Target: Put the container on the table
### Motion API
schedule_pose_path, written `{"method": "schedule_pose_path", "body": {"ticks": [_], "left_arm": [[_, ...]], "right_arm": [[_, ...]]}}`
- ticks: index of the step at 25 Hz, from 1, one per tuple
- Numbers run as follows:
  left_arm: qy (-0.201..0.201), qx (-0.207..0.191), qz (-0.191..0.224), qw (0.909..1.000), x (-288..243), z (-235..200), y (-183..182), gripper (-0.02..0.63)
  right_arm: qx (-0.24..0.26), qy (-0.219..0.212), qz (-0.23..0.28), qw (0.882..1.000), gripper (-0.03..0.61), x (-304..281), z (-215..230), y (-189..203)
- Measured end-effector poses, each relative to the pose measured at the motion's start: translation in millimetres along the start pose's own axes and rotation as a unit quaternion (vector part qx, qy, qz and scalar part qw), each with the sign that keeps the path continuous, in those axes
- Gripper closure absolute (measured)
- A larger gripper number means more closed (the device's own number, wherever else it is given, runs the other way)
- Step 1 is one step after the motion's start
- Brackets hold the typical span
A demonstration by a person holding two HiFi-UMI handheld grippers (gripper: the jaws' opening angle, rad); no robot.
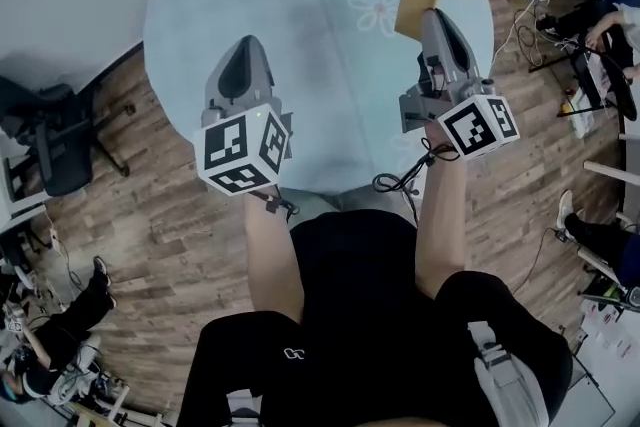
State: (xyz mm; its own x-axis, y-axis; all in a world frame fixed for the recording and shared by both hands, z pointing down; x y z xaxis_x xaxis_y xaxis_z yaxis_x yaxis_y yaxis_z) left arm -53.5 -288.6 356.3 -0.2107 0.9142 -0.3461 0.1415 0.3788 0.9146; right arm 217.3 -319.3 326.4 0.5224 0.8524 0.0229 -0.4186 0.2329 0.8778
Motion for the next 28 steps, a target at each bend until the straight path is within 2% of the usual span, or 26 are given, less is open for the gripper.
{"method": "schedule_pose_path", "body": {"ticks": [7, 13, 17, 19, 23, 25, 28], "left_arm": [[-0.013, 0.006, -0.033, 0.9993, -48, -44, 9, 0.615], [0.0, 0.008, -0.041, 0.9991, -70, -57, 3, 0.615], [-0.008, 0.012, -0.051, 0.9986, -75, -74, 6, 0.616], [-0.016, 0.013, -0.054, 0.9983, -73, -81, 9, 0.615], [-0.033, 0.019, -0.065, 0.9971, -64, -98, 18, 0.616], [-0.042, 0.024, -0.066, 0.9967, -58, -109, 21, 0.617], [-0.055, 0.032, -0.062, 0.996, -48, -121, 26, 0.615]], "right_arm": [[0.0, 0.008, -0.04, 0.999, 0.551, -61, 20, 36], [0.079, 0.027, -0.113, 0.99, 0.551, -91, 25, 59], [0.127, 0.017, -0.179, 0.975, 0.551, -119, 30, 96], [0.163, 0.003, -0.212, 0.964, 0.551, -134, 29, 112], [0.237, -0.034, -0.273, 0.932, 0.551, -165, 30, 142], [0.277, -0.047, -0.308, 0.909, 0.551, -181, 32, 163], [0.342, -0.065, -0.359, 0.866, 0.549, -197, 37, 199]]}}
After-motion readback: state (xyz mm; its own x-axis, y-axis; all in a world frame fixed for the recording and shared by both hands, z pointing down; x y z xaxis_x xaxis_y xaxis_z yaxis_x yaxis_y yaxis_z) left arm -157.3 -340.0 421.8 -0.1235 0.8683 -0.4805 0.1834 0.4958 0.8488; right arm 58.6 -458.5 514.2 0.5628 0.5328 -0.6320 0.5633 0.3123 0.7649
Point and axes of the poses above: the fingertips, and each gripper's own axes: x backward along the fingers, z to its right, y out of its underside, the point moved 4 cm from there along x, backward along the fingers, and after that the axes turned 7 degrees about -z, right-handed, at the moved point
